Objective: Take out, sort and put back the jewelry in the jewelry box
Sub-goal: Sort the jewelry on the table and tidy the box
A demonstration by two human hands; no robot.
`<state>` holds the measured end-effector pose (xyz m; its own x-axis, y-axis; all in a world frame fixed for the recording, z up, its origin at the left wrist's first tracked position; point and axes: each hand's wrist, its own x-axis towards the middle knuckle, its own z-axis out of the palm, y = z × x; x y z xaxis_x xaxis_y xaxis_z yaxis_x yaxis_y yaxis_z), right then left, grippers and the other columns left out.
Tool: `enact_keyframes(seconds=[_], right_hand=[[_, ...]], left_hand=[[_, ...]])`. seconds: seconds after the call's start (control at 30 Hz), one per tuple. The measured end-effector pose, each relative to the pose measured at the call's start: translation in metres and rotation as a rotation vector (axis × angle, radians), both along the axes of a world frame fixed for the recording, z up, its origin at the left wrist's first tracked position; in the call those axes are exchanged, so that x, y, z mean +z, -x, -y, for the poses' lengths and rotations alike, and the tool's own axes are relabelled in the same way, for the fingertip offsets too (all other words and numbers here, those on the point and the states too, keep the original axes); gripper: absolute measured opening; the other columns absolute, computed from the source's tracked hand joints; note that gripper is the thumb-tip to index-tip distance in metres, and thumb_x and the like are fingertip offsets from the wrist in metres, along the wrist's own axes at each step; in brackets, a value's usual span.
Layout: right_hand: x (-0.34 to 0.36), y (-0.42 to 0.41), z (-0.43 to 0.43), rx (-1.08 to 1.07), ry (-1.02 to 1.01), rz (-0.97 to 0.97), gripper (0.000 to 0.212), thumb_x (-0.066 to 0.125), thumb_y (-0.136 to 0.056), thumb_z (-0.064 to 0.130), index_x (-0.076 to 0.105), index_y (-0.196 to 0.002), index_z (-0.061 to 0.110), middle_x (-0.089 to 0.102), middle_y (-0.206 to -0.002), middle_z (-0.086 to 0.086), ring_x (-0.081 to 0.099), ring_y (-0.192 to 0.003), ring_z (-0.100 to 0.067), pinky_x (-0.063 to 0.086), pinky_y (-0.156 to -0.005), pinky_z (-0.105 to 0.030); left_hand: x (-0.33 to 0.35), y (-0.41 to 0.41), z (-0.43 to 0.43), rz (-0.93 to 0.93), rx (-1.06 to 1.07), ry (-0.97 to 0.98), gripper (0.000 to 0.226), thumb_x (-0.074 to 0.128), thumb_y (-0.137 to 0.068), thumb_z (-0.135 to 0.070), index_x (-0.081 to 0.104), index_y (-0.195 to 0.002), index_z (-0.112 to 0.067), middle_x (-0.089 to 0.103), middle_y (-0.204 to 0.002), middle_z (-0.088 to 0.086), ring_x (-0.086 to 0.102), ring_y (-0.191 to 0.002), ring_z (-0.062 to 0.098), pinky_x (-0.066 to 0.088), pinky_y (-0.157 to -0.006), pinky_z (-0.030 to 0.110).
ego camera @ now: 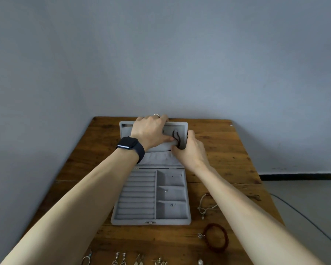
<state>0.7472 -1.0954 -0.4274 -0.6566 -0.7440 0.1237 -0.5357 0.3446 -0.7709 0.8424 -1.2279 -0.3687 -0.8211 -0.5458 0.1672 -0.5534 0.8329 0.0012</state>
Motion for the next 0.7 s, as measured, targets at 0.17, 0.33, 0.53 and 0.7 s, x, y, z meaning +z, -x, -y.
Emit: enact_keyframes(seconds=[0.17,0.33,0.53,0.7], right_hand=[[0.001,0.011,-0.004,0.067,-0.022,0.156,0.039,0.077,-0.084,0.023,0.054,-0.116,0.021,0.065,-0.102,0.008,0.061,-0.086,-0.004,0.044,-0.060,-0.012],[0.001,0.014,-0.008,0.110,-0.016,0.291,0.059,0.082,-0.079,0.027,0.055,-0.132,0.023,0.066,-0.116,0.007,0.063,-0.105,-0.011,0.054,-0.082,-0.025],[-0.006,0.012,-0.013,0.059,-0.008,0.156,0.026,0.070,-0.093,0.024,0.060,-0.116,0.023,0.064,-0.106,0.011,0.058,-0.093,-0.006,0.040,-0.066,-0.010],[-0.007,0.005,-0.013,0.029,0.002,0.154,0.024,0.067,-0.095,0.024,0.061,-0.118,0.023,0.063,-0.105,0.011,0.058,-0.093,-0.007,0.042,-0.066,-0.013]], left_hand=[[0.001,-0.005,0.002,-0.006,-0.032,-0.008,0.064,0.065,-0.087,-0.059,0.048,-0.136,-0.022,0.063,-0.121,0.004,0.062,-0.107,0.028,0.044,-0.089,0.039],[0.004,-0.011,0.004,-0.012,-0.049,-0.038,0.060,0.064,-0.089,-0.051,0.046,-0.139,-0.023,0.058,-0.128,0.005,0.060,-0.110,0.028,0.045,-0.092,0.040],[0.003,-0.025,0.010,0.000,-0.013,-0.031,0.063,0.062,-0.090,-0.054,0.043,-0.142,-0.024,0.056,-0.132,0.004,0.057,-0.118,0.027,0.040,-0.102,0.043],[-0.001,-0.029,0.007,-0.048,-0.010,0.006,0.057,0.064,-0.090,-0.052,0.046,-0.139,-0.027,0.058,-0.132,0.001,0.053,-0.123,0.025,0.037,-0.105,0.043]])
